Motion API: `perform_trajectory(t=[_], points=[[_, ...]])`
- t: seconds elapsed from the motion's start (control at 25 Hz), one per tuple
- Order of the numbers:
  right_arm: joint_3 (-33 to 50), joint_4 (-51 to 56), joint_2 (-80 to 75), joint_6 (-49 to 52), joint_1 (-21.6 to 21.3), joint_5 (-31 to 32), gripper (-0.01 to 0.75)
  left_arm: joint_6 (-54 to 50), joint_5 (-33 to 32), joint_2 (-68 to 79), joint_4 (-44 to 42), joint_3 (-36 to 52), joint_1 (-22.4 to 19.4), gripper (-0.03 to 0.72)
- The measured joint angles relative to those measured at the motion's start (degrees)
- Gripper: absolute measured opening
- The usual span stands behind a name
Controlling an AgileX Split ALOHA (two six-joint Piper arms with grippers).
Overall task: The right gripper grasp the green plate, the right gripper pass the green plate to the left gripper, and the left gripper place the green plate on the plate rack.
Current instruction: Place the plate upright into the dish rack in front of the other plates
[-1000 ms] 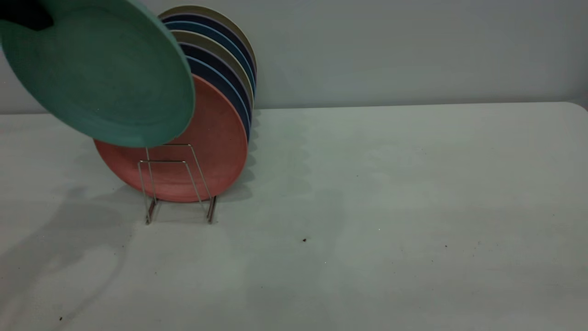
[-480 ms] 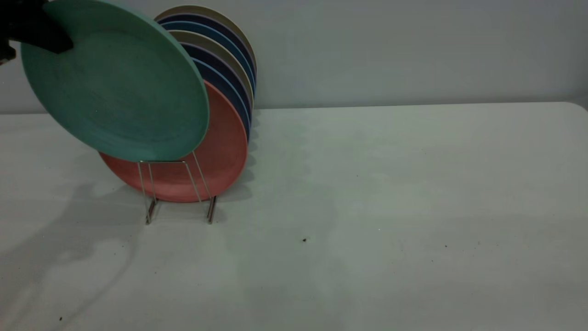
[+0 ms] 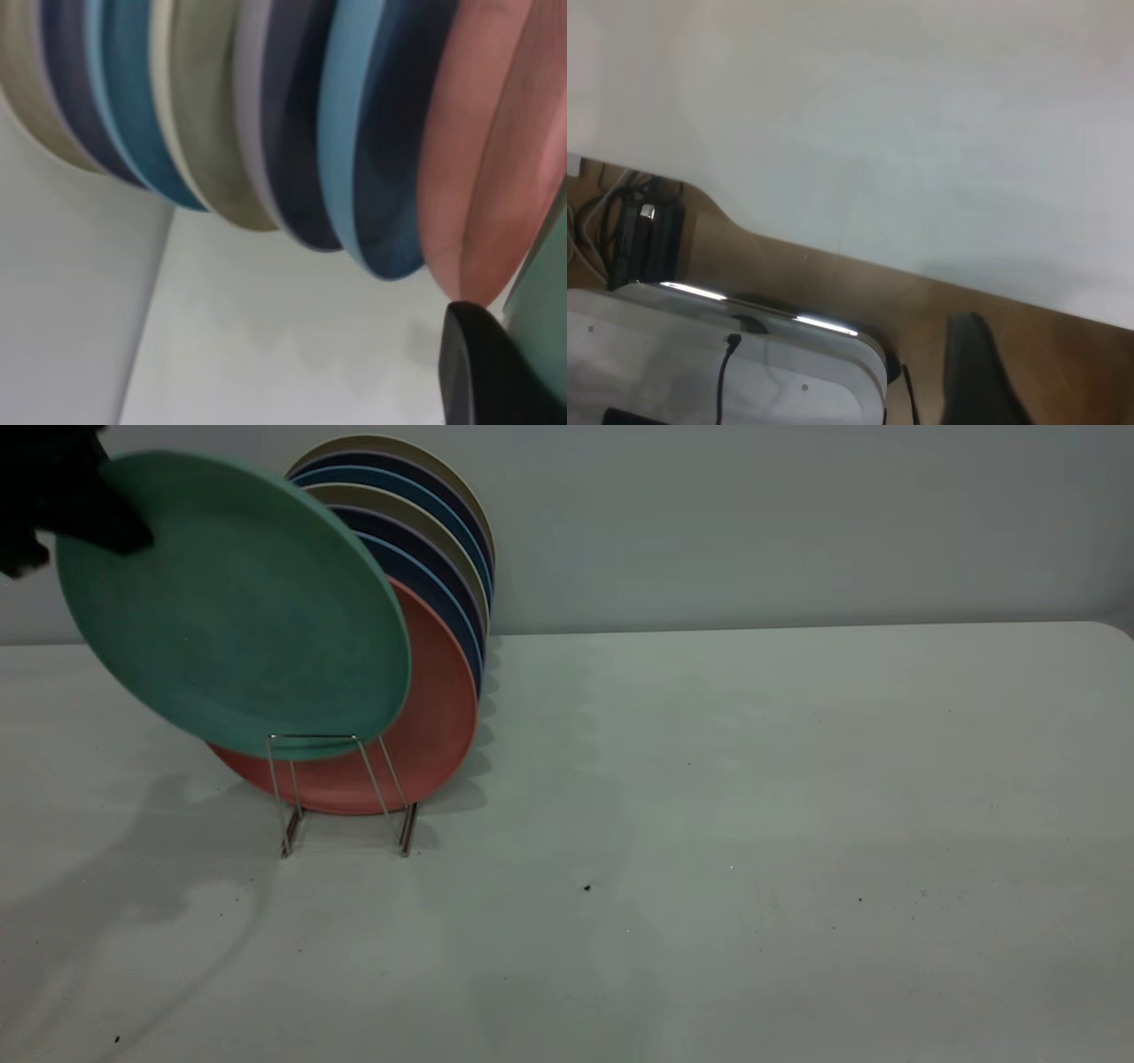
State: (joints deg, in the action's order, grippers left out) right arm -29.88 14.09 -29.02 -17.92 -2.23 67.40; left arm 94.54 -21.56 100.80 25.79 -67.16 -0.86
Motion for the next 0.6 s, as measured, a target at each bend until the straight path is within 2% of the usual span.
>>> perform_trajectory(t=[0.6], points=[[0.00,0.00,0.00,0.00,0.00,-0.13,0.445,0.08,0.48,3.56,4.02,0.00,0.00,0.107]])
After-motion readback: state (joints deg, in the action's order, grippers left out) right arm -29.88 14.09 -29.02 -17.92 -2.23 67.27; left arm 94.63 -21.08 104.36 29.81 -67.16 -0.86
